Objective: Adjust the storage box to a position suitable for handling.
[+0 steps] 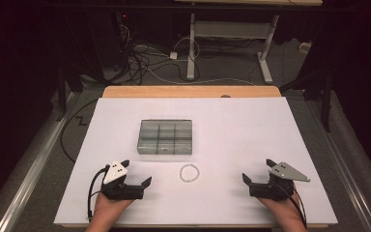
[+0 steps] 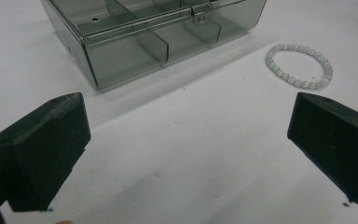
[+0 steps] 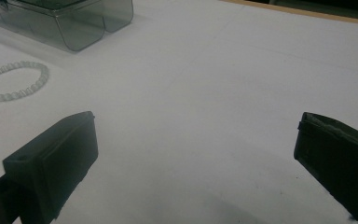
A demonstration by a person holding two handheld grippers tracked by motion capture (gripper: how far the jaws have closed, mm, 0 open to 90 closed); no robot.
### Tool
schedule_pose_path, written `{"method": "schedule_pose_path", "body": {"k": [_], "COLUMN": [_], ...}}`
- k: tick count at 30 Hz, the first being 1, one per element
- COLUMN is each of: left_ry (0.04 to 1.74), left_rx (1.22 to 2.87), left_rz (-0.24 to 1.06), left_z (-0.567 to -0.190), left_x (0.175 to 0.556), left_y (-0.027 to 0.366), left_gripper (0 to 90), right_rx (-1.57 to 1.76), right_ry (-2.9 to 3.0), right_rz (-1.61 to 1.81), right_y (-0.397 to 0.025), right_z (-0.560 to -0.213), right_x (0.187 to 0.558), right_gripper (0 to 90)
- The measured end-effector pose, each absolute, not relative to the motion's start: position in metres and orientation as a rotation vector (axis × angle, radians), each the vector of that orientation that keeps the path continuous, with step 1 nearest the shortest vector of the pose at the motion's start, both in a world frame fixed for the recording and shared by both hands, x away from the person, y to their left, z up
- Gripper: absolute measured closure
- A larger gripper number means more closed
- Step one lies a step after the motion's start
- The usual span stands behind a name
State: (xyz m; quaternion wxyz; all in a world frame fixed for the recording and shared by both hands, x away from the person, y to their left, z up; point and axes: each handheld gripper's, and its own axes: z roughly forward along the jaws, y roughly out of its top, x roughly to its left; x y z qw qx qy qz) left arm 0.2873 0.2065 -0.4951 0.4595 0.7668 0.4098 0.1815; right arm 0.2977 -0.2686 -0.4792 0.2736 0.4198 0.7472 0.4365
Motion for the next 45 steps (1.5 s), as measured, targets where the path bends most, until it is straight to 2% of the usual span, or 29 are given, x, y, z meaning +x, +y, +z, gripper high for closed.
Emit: {"method": "schedule_pose_path", "body": {"k": [45], "left_ry": [1.005], "left_rx": [1.903], "left_rz": [0.427], "left_z": [-0.4953], "left_x": [0.2891], "left_y": [0.2059], "left_gripper": [0.0], "right_rx": [1.101], "right_ry": [2.116], "right_rz": [1.165], "right_y": [-0.2624], "right_z": [-0.4761], "right_x": [0.303], "right_gripper": [0.6]}}
